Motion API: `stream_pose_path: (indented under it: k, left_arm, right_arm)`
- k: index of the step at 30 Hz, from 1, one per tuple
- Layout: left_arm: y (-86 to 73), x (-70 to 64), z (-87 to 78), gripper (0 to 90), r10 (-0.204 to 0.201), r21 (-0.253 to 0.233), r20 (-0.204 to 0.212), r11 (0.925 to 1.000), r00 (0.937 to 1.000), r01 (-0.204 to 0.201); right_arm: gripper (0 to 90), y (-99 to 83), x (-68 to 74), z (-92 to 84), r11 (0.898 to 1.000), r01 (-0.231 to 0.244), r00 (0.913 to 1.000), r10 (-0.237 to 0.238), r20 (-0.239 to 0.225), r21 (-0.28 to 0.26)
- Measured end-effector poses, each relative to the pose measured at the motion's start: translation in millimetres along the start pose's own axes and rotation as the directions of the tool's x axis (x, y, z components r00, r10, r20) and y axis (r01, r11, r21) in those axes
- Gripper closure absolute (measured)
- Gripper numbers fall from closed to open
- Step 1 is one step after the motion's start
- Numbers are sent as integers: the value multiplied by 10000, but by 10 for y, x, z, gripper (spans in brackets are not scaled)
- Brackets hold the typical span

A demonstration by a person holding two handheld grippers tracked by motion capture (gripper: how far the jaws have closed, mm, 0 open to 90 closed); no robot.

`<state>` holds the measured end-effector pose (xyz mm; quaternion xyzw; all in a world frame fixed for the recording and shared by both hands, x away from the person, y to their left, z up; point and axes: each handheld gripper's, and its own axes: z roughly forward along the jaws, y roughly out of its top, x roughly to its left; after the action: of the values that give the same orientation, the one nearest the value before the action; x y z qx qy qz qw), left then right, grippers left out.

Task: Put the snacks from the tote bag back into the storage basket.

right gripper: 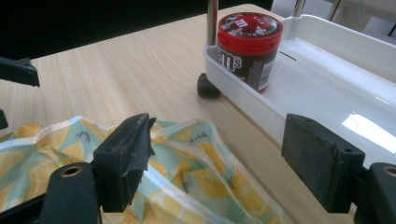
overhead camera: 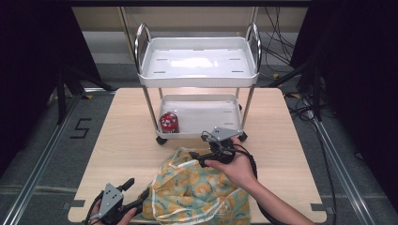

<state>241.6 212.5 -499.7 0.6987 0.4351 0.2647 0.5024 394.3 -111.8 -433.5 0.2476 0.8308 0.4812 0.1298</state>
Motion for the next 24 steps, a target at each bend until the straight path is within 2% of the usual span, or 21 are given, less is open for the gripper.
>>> stream_pose_path:
  k: [2,3,4,5,7,8,10,13,14,15,17,18,20,21,22,23,24]
  left_arm:
    - [-1,-6,2,338,-27,-17,-19,10000,10000,27]
    - [1,-7,0,338,-11,-19,-24,10000,10000,11]
    - [1,-6,-2,337,1,-12,-34,10000,10000,-1]
    - [1,-2,-3,337,13,-5,-29,10000,10000,-13]
    - [1,4,-4,337,60,26,-19,10000,10000,-60]
    - [0,1,-3,337,55,16,-34,10000,10000,-55]
    - [0,-7,-2,337,17,-4,-55,10000,10000,-17]
    - [1,-5,-1,336,2,36,-72,10000,10000,-2]
    - [-2,-6,3,335,-11,-12,-75,10000,10000,11]
    - [-2,-7,2,335,0,5,-78,10000,10000,0]
    - [-1,-9,1,334,16,5,-102,10000,9999,-16]
    - [-1,-8,0,333,27,14,-111,10000,9999,-27]
    - [-1,-8,1,333,17,16,-117,10000,9999,-17]
    - [-2,-7,2,333,8,3,-111,10000,9999,-8]
    - [-2,-8,3,333,-2,-7,-105,10000,9999,2]
    - [-2,-8,1,333,19,24,-103,10000,9999,-19]
    - [-1,-9,0,333,28,23,-103,10000,9999,-27]
  right_arm:
    - [249,-31,-7,-19,9998,63,10000,-62,76,-173]
    - [249,-48,8,-40,9999,-84,9999,85,71,-125]
    - [249,-63,-2,-60,10000,-62,10000,62,10,-1]
    - [249,-87,-7,-65,9999,24,10000,-24,-27,-107]
    - [249,-140,10,-89,9998,-131,9999,131,-18,-151]
    - [248,-163,-7,-102,9999,25,10000,-25,29,-142]
    - [248,-214,-1,-126,9999,-130,9996,129,-247,-27]
    - [248,-308,9,-174,9997,-230,9997,230,-102,-33]
    - [248,-338,34,-183,9990,-445,9990,445,-109,-24]
    - [248,-362,5,-206,9998,-193,9998,193,-91,-36]
    - [248,-409,-1,-225,9997,-203,9998,203,-15,-169]
    - [249,-434,12,-240,9992,-388,9992,388,-91,-68]
    - [250,-480,-5,-249,9996,-162,9999,162,-24,-223]
    - [250,-508,14,-254,9995,-280,9996,278,-105,-171]
    - [250,-533,-1,-257,9999,-28,9999,26,-122,-165]
    - [250,-544,3,-256,9999,-40,9997,37,-227,-118]
    - [250,-555,8,-268,9997,-103,9999,102,-80,-240]
